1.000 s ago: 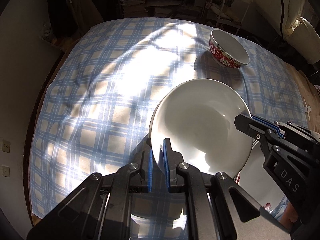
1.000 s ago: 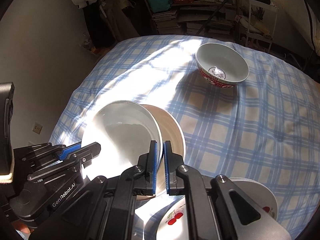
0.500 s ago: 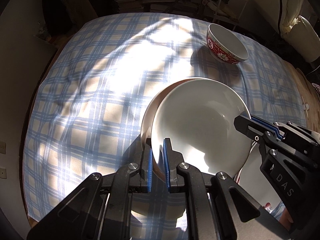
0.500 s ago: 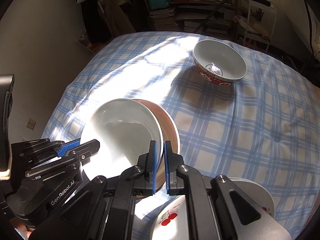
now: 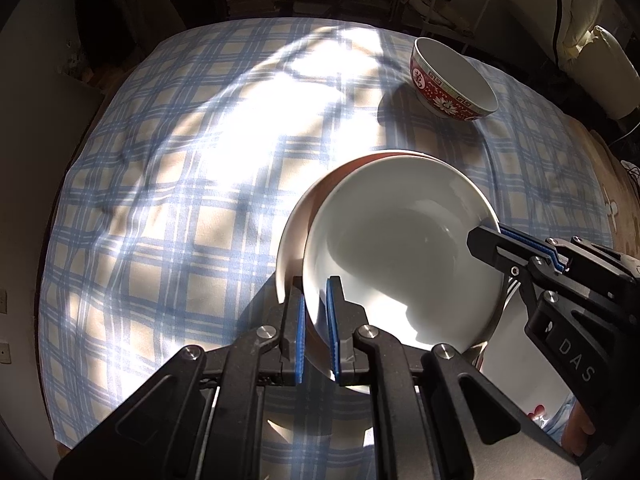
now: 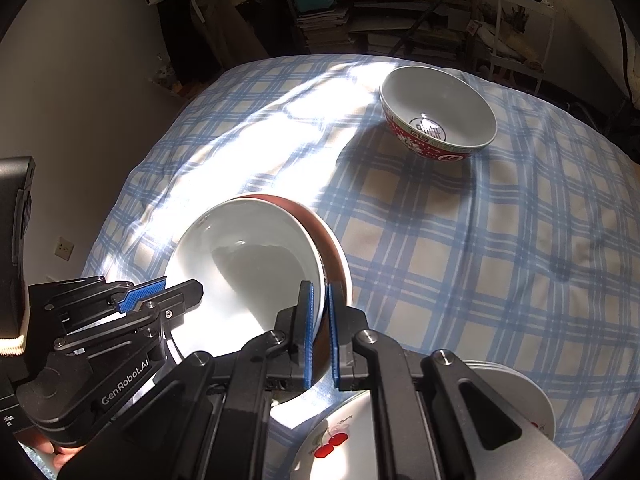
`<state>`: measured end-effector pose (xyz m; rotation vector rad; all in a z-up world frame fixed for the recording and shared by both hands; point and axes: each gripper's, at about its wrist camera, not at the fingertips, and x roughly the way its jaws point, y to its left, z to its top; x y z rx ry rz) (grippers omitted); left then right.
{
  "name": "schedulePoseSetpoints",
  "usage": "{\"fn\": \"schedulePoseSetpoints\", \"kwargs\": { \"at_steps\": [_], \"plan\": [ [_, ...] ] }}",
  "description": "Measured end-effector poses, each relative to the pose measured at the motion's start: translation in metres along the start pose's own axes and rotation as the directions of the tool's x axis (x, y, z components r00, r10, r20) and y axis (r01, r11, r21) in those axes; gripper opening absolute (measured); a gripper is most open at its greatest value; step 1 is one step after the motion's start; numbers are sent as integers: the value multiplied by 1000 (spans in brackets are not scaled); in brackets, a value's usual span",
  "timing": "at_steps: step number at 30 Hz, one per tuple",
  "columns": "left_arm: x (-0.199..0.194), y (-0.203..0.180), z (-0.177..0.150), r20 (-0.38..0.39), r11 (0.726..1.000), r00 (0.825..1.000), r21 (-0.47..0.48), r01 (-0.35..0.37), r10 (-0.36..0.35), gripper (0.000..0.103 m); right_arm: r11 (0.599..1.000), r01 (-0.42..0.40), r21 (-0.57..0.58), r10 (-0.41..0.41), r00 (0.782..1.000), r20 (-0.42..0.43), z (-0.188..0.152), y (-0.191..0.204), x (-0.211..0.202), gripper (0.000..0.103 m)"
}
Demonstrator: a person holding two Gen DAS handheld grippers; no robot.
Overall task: Organize plates and bowls
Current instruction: 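Lower the held bowl into the large white bowl with both grippers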
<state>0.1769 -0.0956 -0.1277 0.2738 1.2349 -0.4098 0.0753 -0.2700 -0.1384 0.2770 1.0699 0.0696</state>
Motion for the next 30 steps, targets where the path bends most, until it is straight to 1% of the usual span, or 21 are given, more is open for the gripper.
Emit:
{"fn": "schedulePoseSetpoints", "kwargs": {
  "at_steps": [11, 18, 26, 30],
  "plan": [
    [-2, -3, -1, 12, 1000, 1000, 18, -14, 14, 10, 1000, 1, 9, -1, 1000, -8, -1, -3, 3, 8],
    [-5, -11, -4, 65, 997, 996, 46, -61, 58, 10, 1000, 12, 6, -12, 1000, -19, 0, -4, 4, 8],
    [-5, -8, -3, 64, 998, 997, 37, -50, 47, 10, 1000, -5, 19, 6, 1000, -29, 2, -7, 5, 8],
    [-8, -11, -4, 78, 996, 994, 45, -75, 71, 10, 1000, -12, 23, 13, 999, -37, 3, -8, 4, 8]
  ]
}}
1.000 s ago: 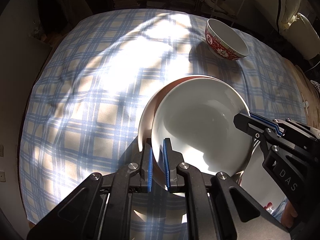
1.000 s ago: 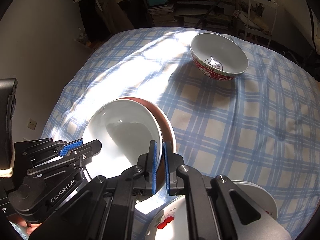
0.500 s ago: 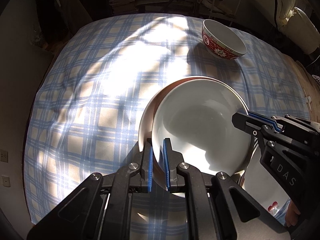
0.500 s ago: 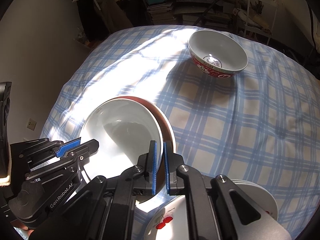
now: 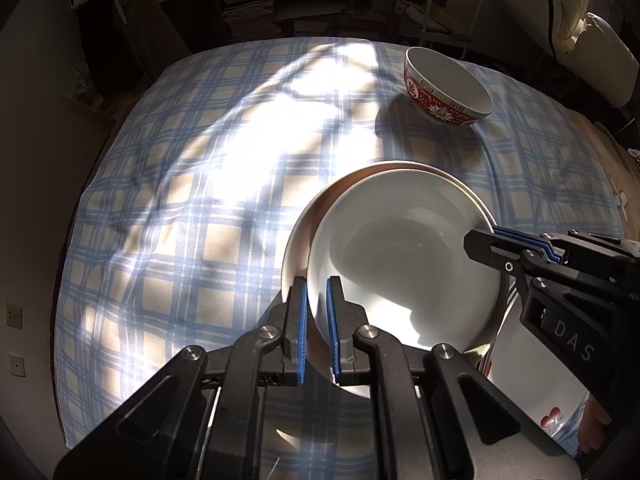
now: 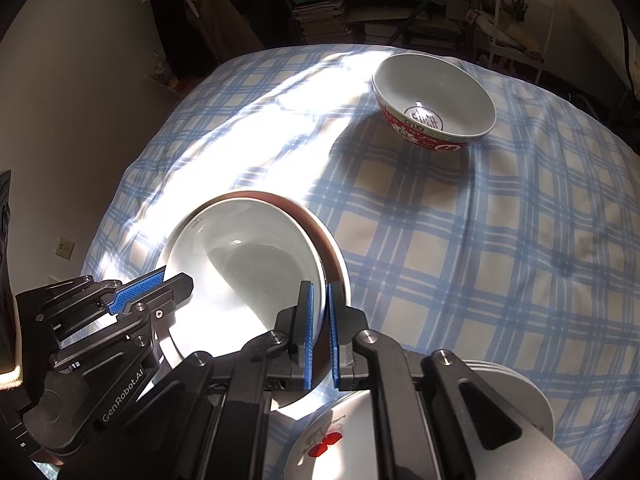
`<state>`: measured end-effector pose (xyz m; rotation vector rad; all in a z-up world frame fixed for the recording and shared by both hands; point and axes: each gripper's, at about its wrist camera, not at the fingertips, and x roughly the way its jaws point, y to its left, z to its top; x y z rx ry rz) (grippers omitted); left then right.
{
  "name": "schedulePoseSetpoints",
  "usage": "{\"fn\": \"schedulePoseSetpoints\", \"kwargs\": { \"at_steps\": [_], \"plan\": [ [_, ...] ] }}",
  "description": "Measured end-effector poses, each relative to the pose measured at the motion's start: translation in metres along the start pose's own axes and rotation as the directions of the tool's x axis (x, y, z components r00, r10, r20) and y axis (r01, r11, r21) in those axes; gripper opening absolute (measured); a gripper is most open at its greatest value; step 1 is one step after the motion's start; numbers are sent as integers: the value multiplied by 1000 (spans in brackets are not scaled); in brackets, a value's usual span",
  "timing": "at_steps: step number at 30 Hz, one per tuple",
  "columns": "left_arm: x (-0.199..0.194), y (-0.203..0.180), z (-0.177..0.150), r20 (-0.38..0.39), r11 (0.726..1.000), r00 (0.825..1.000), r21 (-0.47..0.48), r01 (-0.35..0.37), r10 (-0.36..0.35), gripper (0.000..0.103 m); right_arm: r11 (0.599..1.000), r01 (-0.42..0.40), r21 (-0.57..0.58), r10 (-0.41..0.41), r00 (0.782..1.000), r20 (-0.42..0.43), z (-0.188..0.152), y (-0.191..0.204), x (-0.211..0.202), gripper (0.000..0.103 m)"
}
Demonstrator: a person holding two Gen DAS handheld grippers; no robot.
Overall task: Organize plates and bowls
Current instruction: 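Lower the held bowl into the large white bowl with both grippers, then open both grippers and withdraw them from the nested bowls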
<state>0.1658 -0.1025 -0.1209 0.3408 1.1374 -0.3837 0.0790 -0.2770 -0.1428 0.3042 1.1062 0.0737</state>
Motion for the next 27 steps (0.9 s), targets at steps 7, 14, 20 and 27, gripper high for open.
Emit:
{"fn": "schedulePoseSetpoints", "kwargs": {
  "at_steps": [7, 14, 20, 27],
  "plan": [
    [-7, 3, 3, 48, 998, 997, 7, -57, 57, 14, 1000, -5, -6, 5, 1000, 21, 1, 2, -8, 9],
    [-13, 8, 1, 52, 998, 997, -19, -55, 56, 15, 1000, 3, 16, -3, 999, 40, 3, 0, -21, 9],
    [-27, 9, 7, 57, 999, 998, -41, -8, 10, 20, 998, 17, 67, -23, 996, 90, 8, -13, -43, 33],
    [-46, 6, 32, 92, 998, 996, -63, -9, 15, 76, 992, 60, 108, -74, 988, 134, 26, -33, -69, 81]
  ]
}}
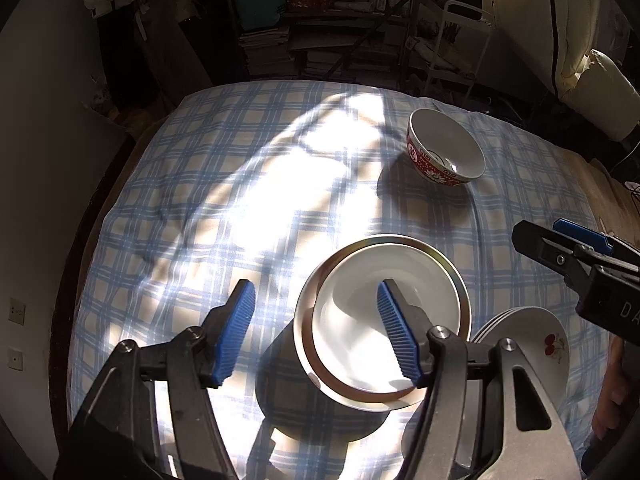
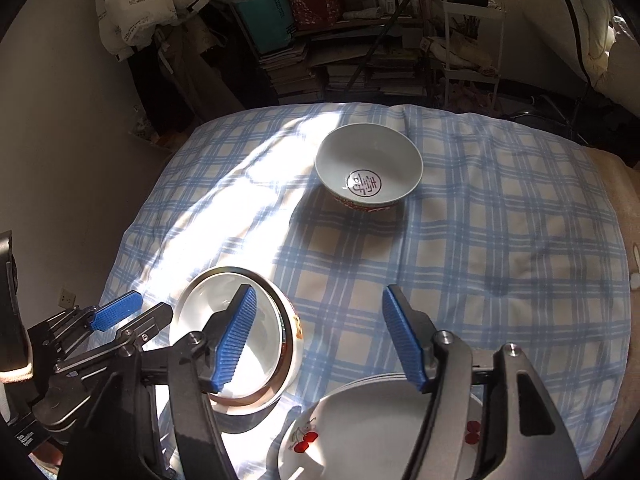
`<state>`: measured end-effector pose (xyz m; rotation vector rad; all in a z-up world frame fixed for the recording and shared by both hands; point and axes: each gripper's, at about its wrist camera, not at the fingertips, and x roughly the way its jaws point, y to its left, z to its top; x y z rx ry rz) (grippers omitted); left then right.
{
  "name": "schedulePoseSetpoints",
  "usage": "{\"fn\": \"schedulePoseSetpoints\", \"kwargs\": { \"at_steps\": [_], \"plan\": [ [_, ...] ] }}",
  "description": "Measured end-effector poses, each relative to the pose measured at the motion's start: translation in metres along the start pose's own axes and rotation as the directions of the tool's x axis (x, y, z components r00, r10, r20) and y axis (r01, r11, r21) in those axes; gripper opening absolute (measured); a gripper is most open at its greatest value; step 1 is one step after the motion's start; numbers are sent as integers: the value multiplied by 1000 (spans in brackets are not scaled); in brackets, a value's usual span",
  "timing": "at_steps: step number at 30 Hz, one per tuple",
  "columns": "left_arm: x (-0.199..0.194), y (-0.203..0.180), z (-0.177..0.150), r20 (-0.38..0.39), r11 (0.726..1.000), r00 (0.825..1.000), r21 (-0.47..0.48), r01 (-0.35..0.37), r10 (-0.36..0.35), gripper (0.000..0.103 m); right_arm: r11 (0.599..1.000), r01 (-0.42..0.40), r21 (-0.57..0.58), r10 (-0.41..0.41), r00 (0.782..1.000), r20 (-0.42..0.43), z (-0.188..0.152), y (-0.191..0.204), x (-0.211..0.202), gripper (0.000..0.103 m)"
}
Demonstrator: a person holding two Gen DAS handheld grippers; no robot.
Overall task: Organize plates and bowls
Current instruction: 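Open both grippers and withdraw them from the nested bowls, then close the right gripper on the second red-patterned bowl rim while the left gripper clamps the opposite rim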
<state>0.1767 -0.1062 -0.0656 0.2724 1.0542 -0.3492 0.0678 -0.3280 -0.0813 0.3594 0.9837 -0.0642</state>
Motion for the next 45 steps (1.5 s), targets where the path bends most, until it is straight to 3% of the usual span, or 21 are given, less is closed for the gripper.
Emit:
{"fn": "schedulePoseSetpoints", "kwargs": {
  "at_steps": [1, 4, 9, 15, 24, 33, 36, 38, 42, 45],
  "plan": [
    [-3, -1, 4, 18, 1000, 1000, 6, -18, 17, 83, 1000, 11, -6, -11, 1000, 10, 3, -2, -3, 89],
    [-5, -7, 19, 45, 997, 997, 44, -64, 62, 85, 999, 51, -14, -50, 998, 38, 14, -11, -8, 100],
    [5, -18, 49, 44, 996, 998, 67, -58, 55, 88, 997, 75, 5, -75, 996, 56, 36, -31, -5, 101],
    [22, -31, 81, 122, 995, 990, 53, -79, 72, 88, 994, 103, 28, -105, 993, 54, 57, -56, 14, 101],
    [69, -49, 119, 90, 998, 996, 64, -17, 11, 88, 996, 85, 39, -87, 995, 57, 76, -86, 55, 101],
    [125, -76, 133, -7, 995, 1000, 100, 23, -23, 86, 996, 19, 90, -20, 1000, 3, 90, -100, 94, 80],
    [133, -86, 133, 1, 990, 1000, 143, 12, -12, 77, 995, 7, 99, -6, 1000, -14, 92, -101, 104, 80],
    [141, -89, 134, -16, 989, 1000, 148, 12, -10, 64, 995, 10, 99, -8, 1000, -20, 94, -101, 110, 79],
    [154, -88, 136, -83, 990, 990, 75, 116, -110, 23, 989, -13, 145, 20, 999, -48, 96, -106, 123, 66],
    [160, -86, 136, -117, 986, 980, 17, 165, -162, 10, 978, -63, 197, 77, 995, -65, 95, -110, 130, 50]
  ]
}}
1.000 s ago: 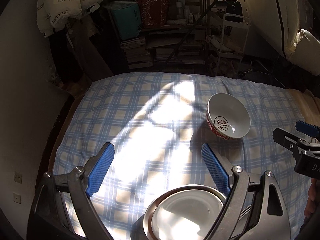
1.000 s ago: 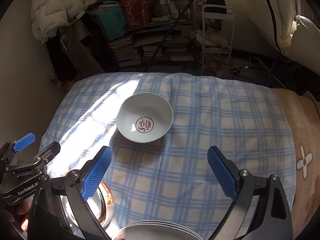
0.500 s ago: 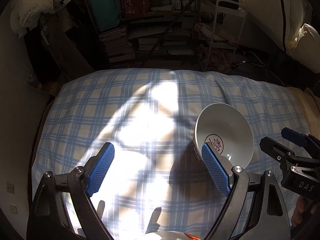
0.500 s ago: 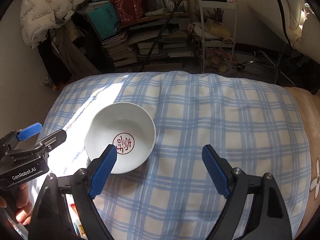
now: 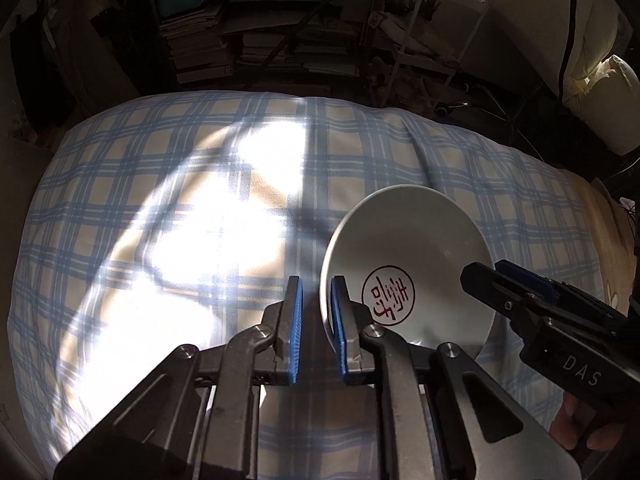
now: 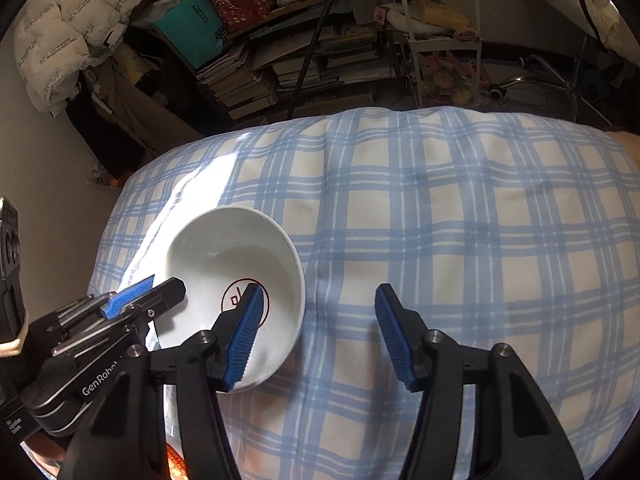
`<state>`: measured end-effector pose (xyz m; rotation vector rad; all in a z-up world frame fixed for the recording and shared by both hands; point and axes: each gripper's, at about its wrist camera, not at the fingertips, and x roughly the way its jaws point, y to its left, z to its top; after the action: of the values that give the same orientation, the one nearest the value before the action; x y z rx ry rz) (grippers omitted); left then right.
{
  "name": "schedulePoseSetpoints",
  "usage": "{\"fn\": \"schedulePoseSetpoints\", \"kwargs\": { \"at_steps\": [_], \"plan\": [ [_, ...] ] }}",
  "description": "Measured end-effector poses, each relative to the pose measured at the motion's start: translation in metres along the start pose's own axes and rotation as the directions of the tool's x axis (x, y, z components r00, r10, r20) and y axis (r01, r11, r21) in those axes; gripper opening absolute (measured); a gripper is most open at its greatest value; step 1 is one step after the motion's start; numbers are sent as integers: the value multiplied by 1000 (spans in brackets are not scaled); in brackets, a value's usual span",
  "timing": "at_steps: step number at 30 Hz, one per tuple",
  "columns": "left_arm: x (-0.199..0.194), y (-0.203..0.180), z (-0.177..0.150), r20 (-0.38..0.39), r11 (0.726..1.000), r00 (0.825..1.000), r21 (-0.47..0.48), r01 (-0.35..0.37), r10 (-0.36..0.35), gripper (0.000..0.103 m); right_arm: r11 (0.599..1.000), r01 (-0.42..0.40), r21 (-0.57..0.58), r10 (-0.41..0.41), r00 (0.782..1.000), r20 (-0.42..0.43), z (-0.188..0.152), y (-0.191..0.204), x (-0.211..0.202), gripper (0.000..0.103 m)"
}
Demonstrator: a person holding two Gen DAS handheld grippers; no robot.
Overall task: Organize plates and bowls
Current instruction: 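Close the right gripper on the second red-patterned bowl rim while the left gripper clamps the opposite rim, then carry the second red-patterned bowl with both grippers and lower it into the nested bowls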
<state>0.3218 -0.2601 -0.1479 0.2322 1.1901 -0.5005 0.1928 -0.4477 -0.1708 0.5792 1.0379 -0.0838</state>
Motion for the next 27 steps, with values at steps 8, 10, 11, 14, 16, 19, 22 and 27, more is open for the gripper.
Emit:
{"fn": "schedulePoseSetpoints", "kwargs": {
  "at_steps": [8, 10, 11, 14, 16, 19, 22, 27],
  "plan": [
    [-11, -11, -6, -9, 1000, 1000, 20, 5, -5, 6, 1000, -7, 0, 7, 1000, -12, -11, 6, -1, 12],
    [-14, -10, -8, -19, 1000, 1000, 8, 3, -3, 6, 1000, 4, -2, -4, 1000, -3, -15, 10, -6, 12],
    [-17, -9, -10, -23, 1000, 1000, 4, 5, -5, 6, 1000, 4, -1, -4, 1000, -3, -17, 11, -9, 12],
    [-26, -7, -17, -27, 1000, 1000, 8, 3, -3, 6, 1000, -7, -1, 7, 1000, -1, -20, 14, -18, 12],
    [-35, -5, -21, -22, 1000, 1000, 6, 4, -4, 6, 1000, -5, -15, 5, 1000, 8, -25, 20, -27, 12],
    [-51, -2, -26, -7, 1000, 1000, 6, 2, -2, 6, 999, 4, -41, -3, 1000, 29, -31, 29, -41, 12],
    [-69, 0, -31, 3, 1000, 1000, 4, 10, -10, 6, 999, 1, -49, 1, 999, 46, -36, 37, -55, 12],
    [-97, 4, -43, 22, 1000, 1000, -6, 14, -14, 6, 998, -9, -63, 13, 998, 63, -47, 50, -77, 12]
  ]
}}
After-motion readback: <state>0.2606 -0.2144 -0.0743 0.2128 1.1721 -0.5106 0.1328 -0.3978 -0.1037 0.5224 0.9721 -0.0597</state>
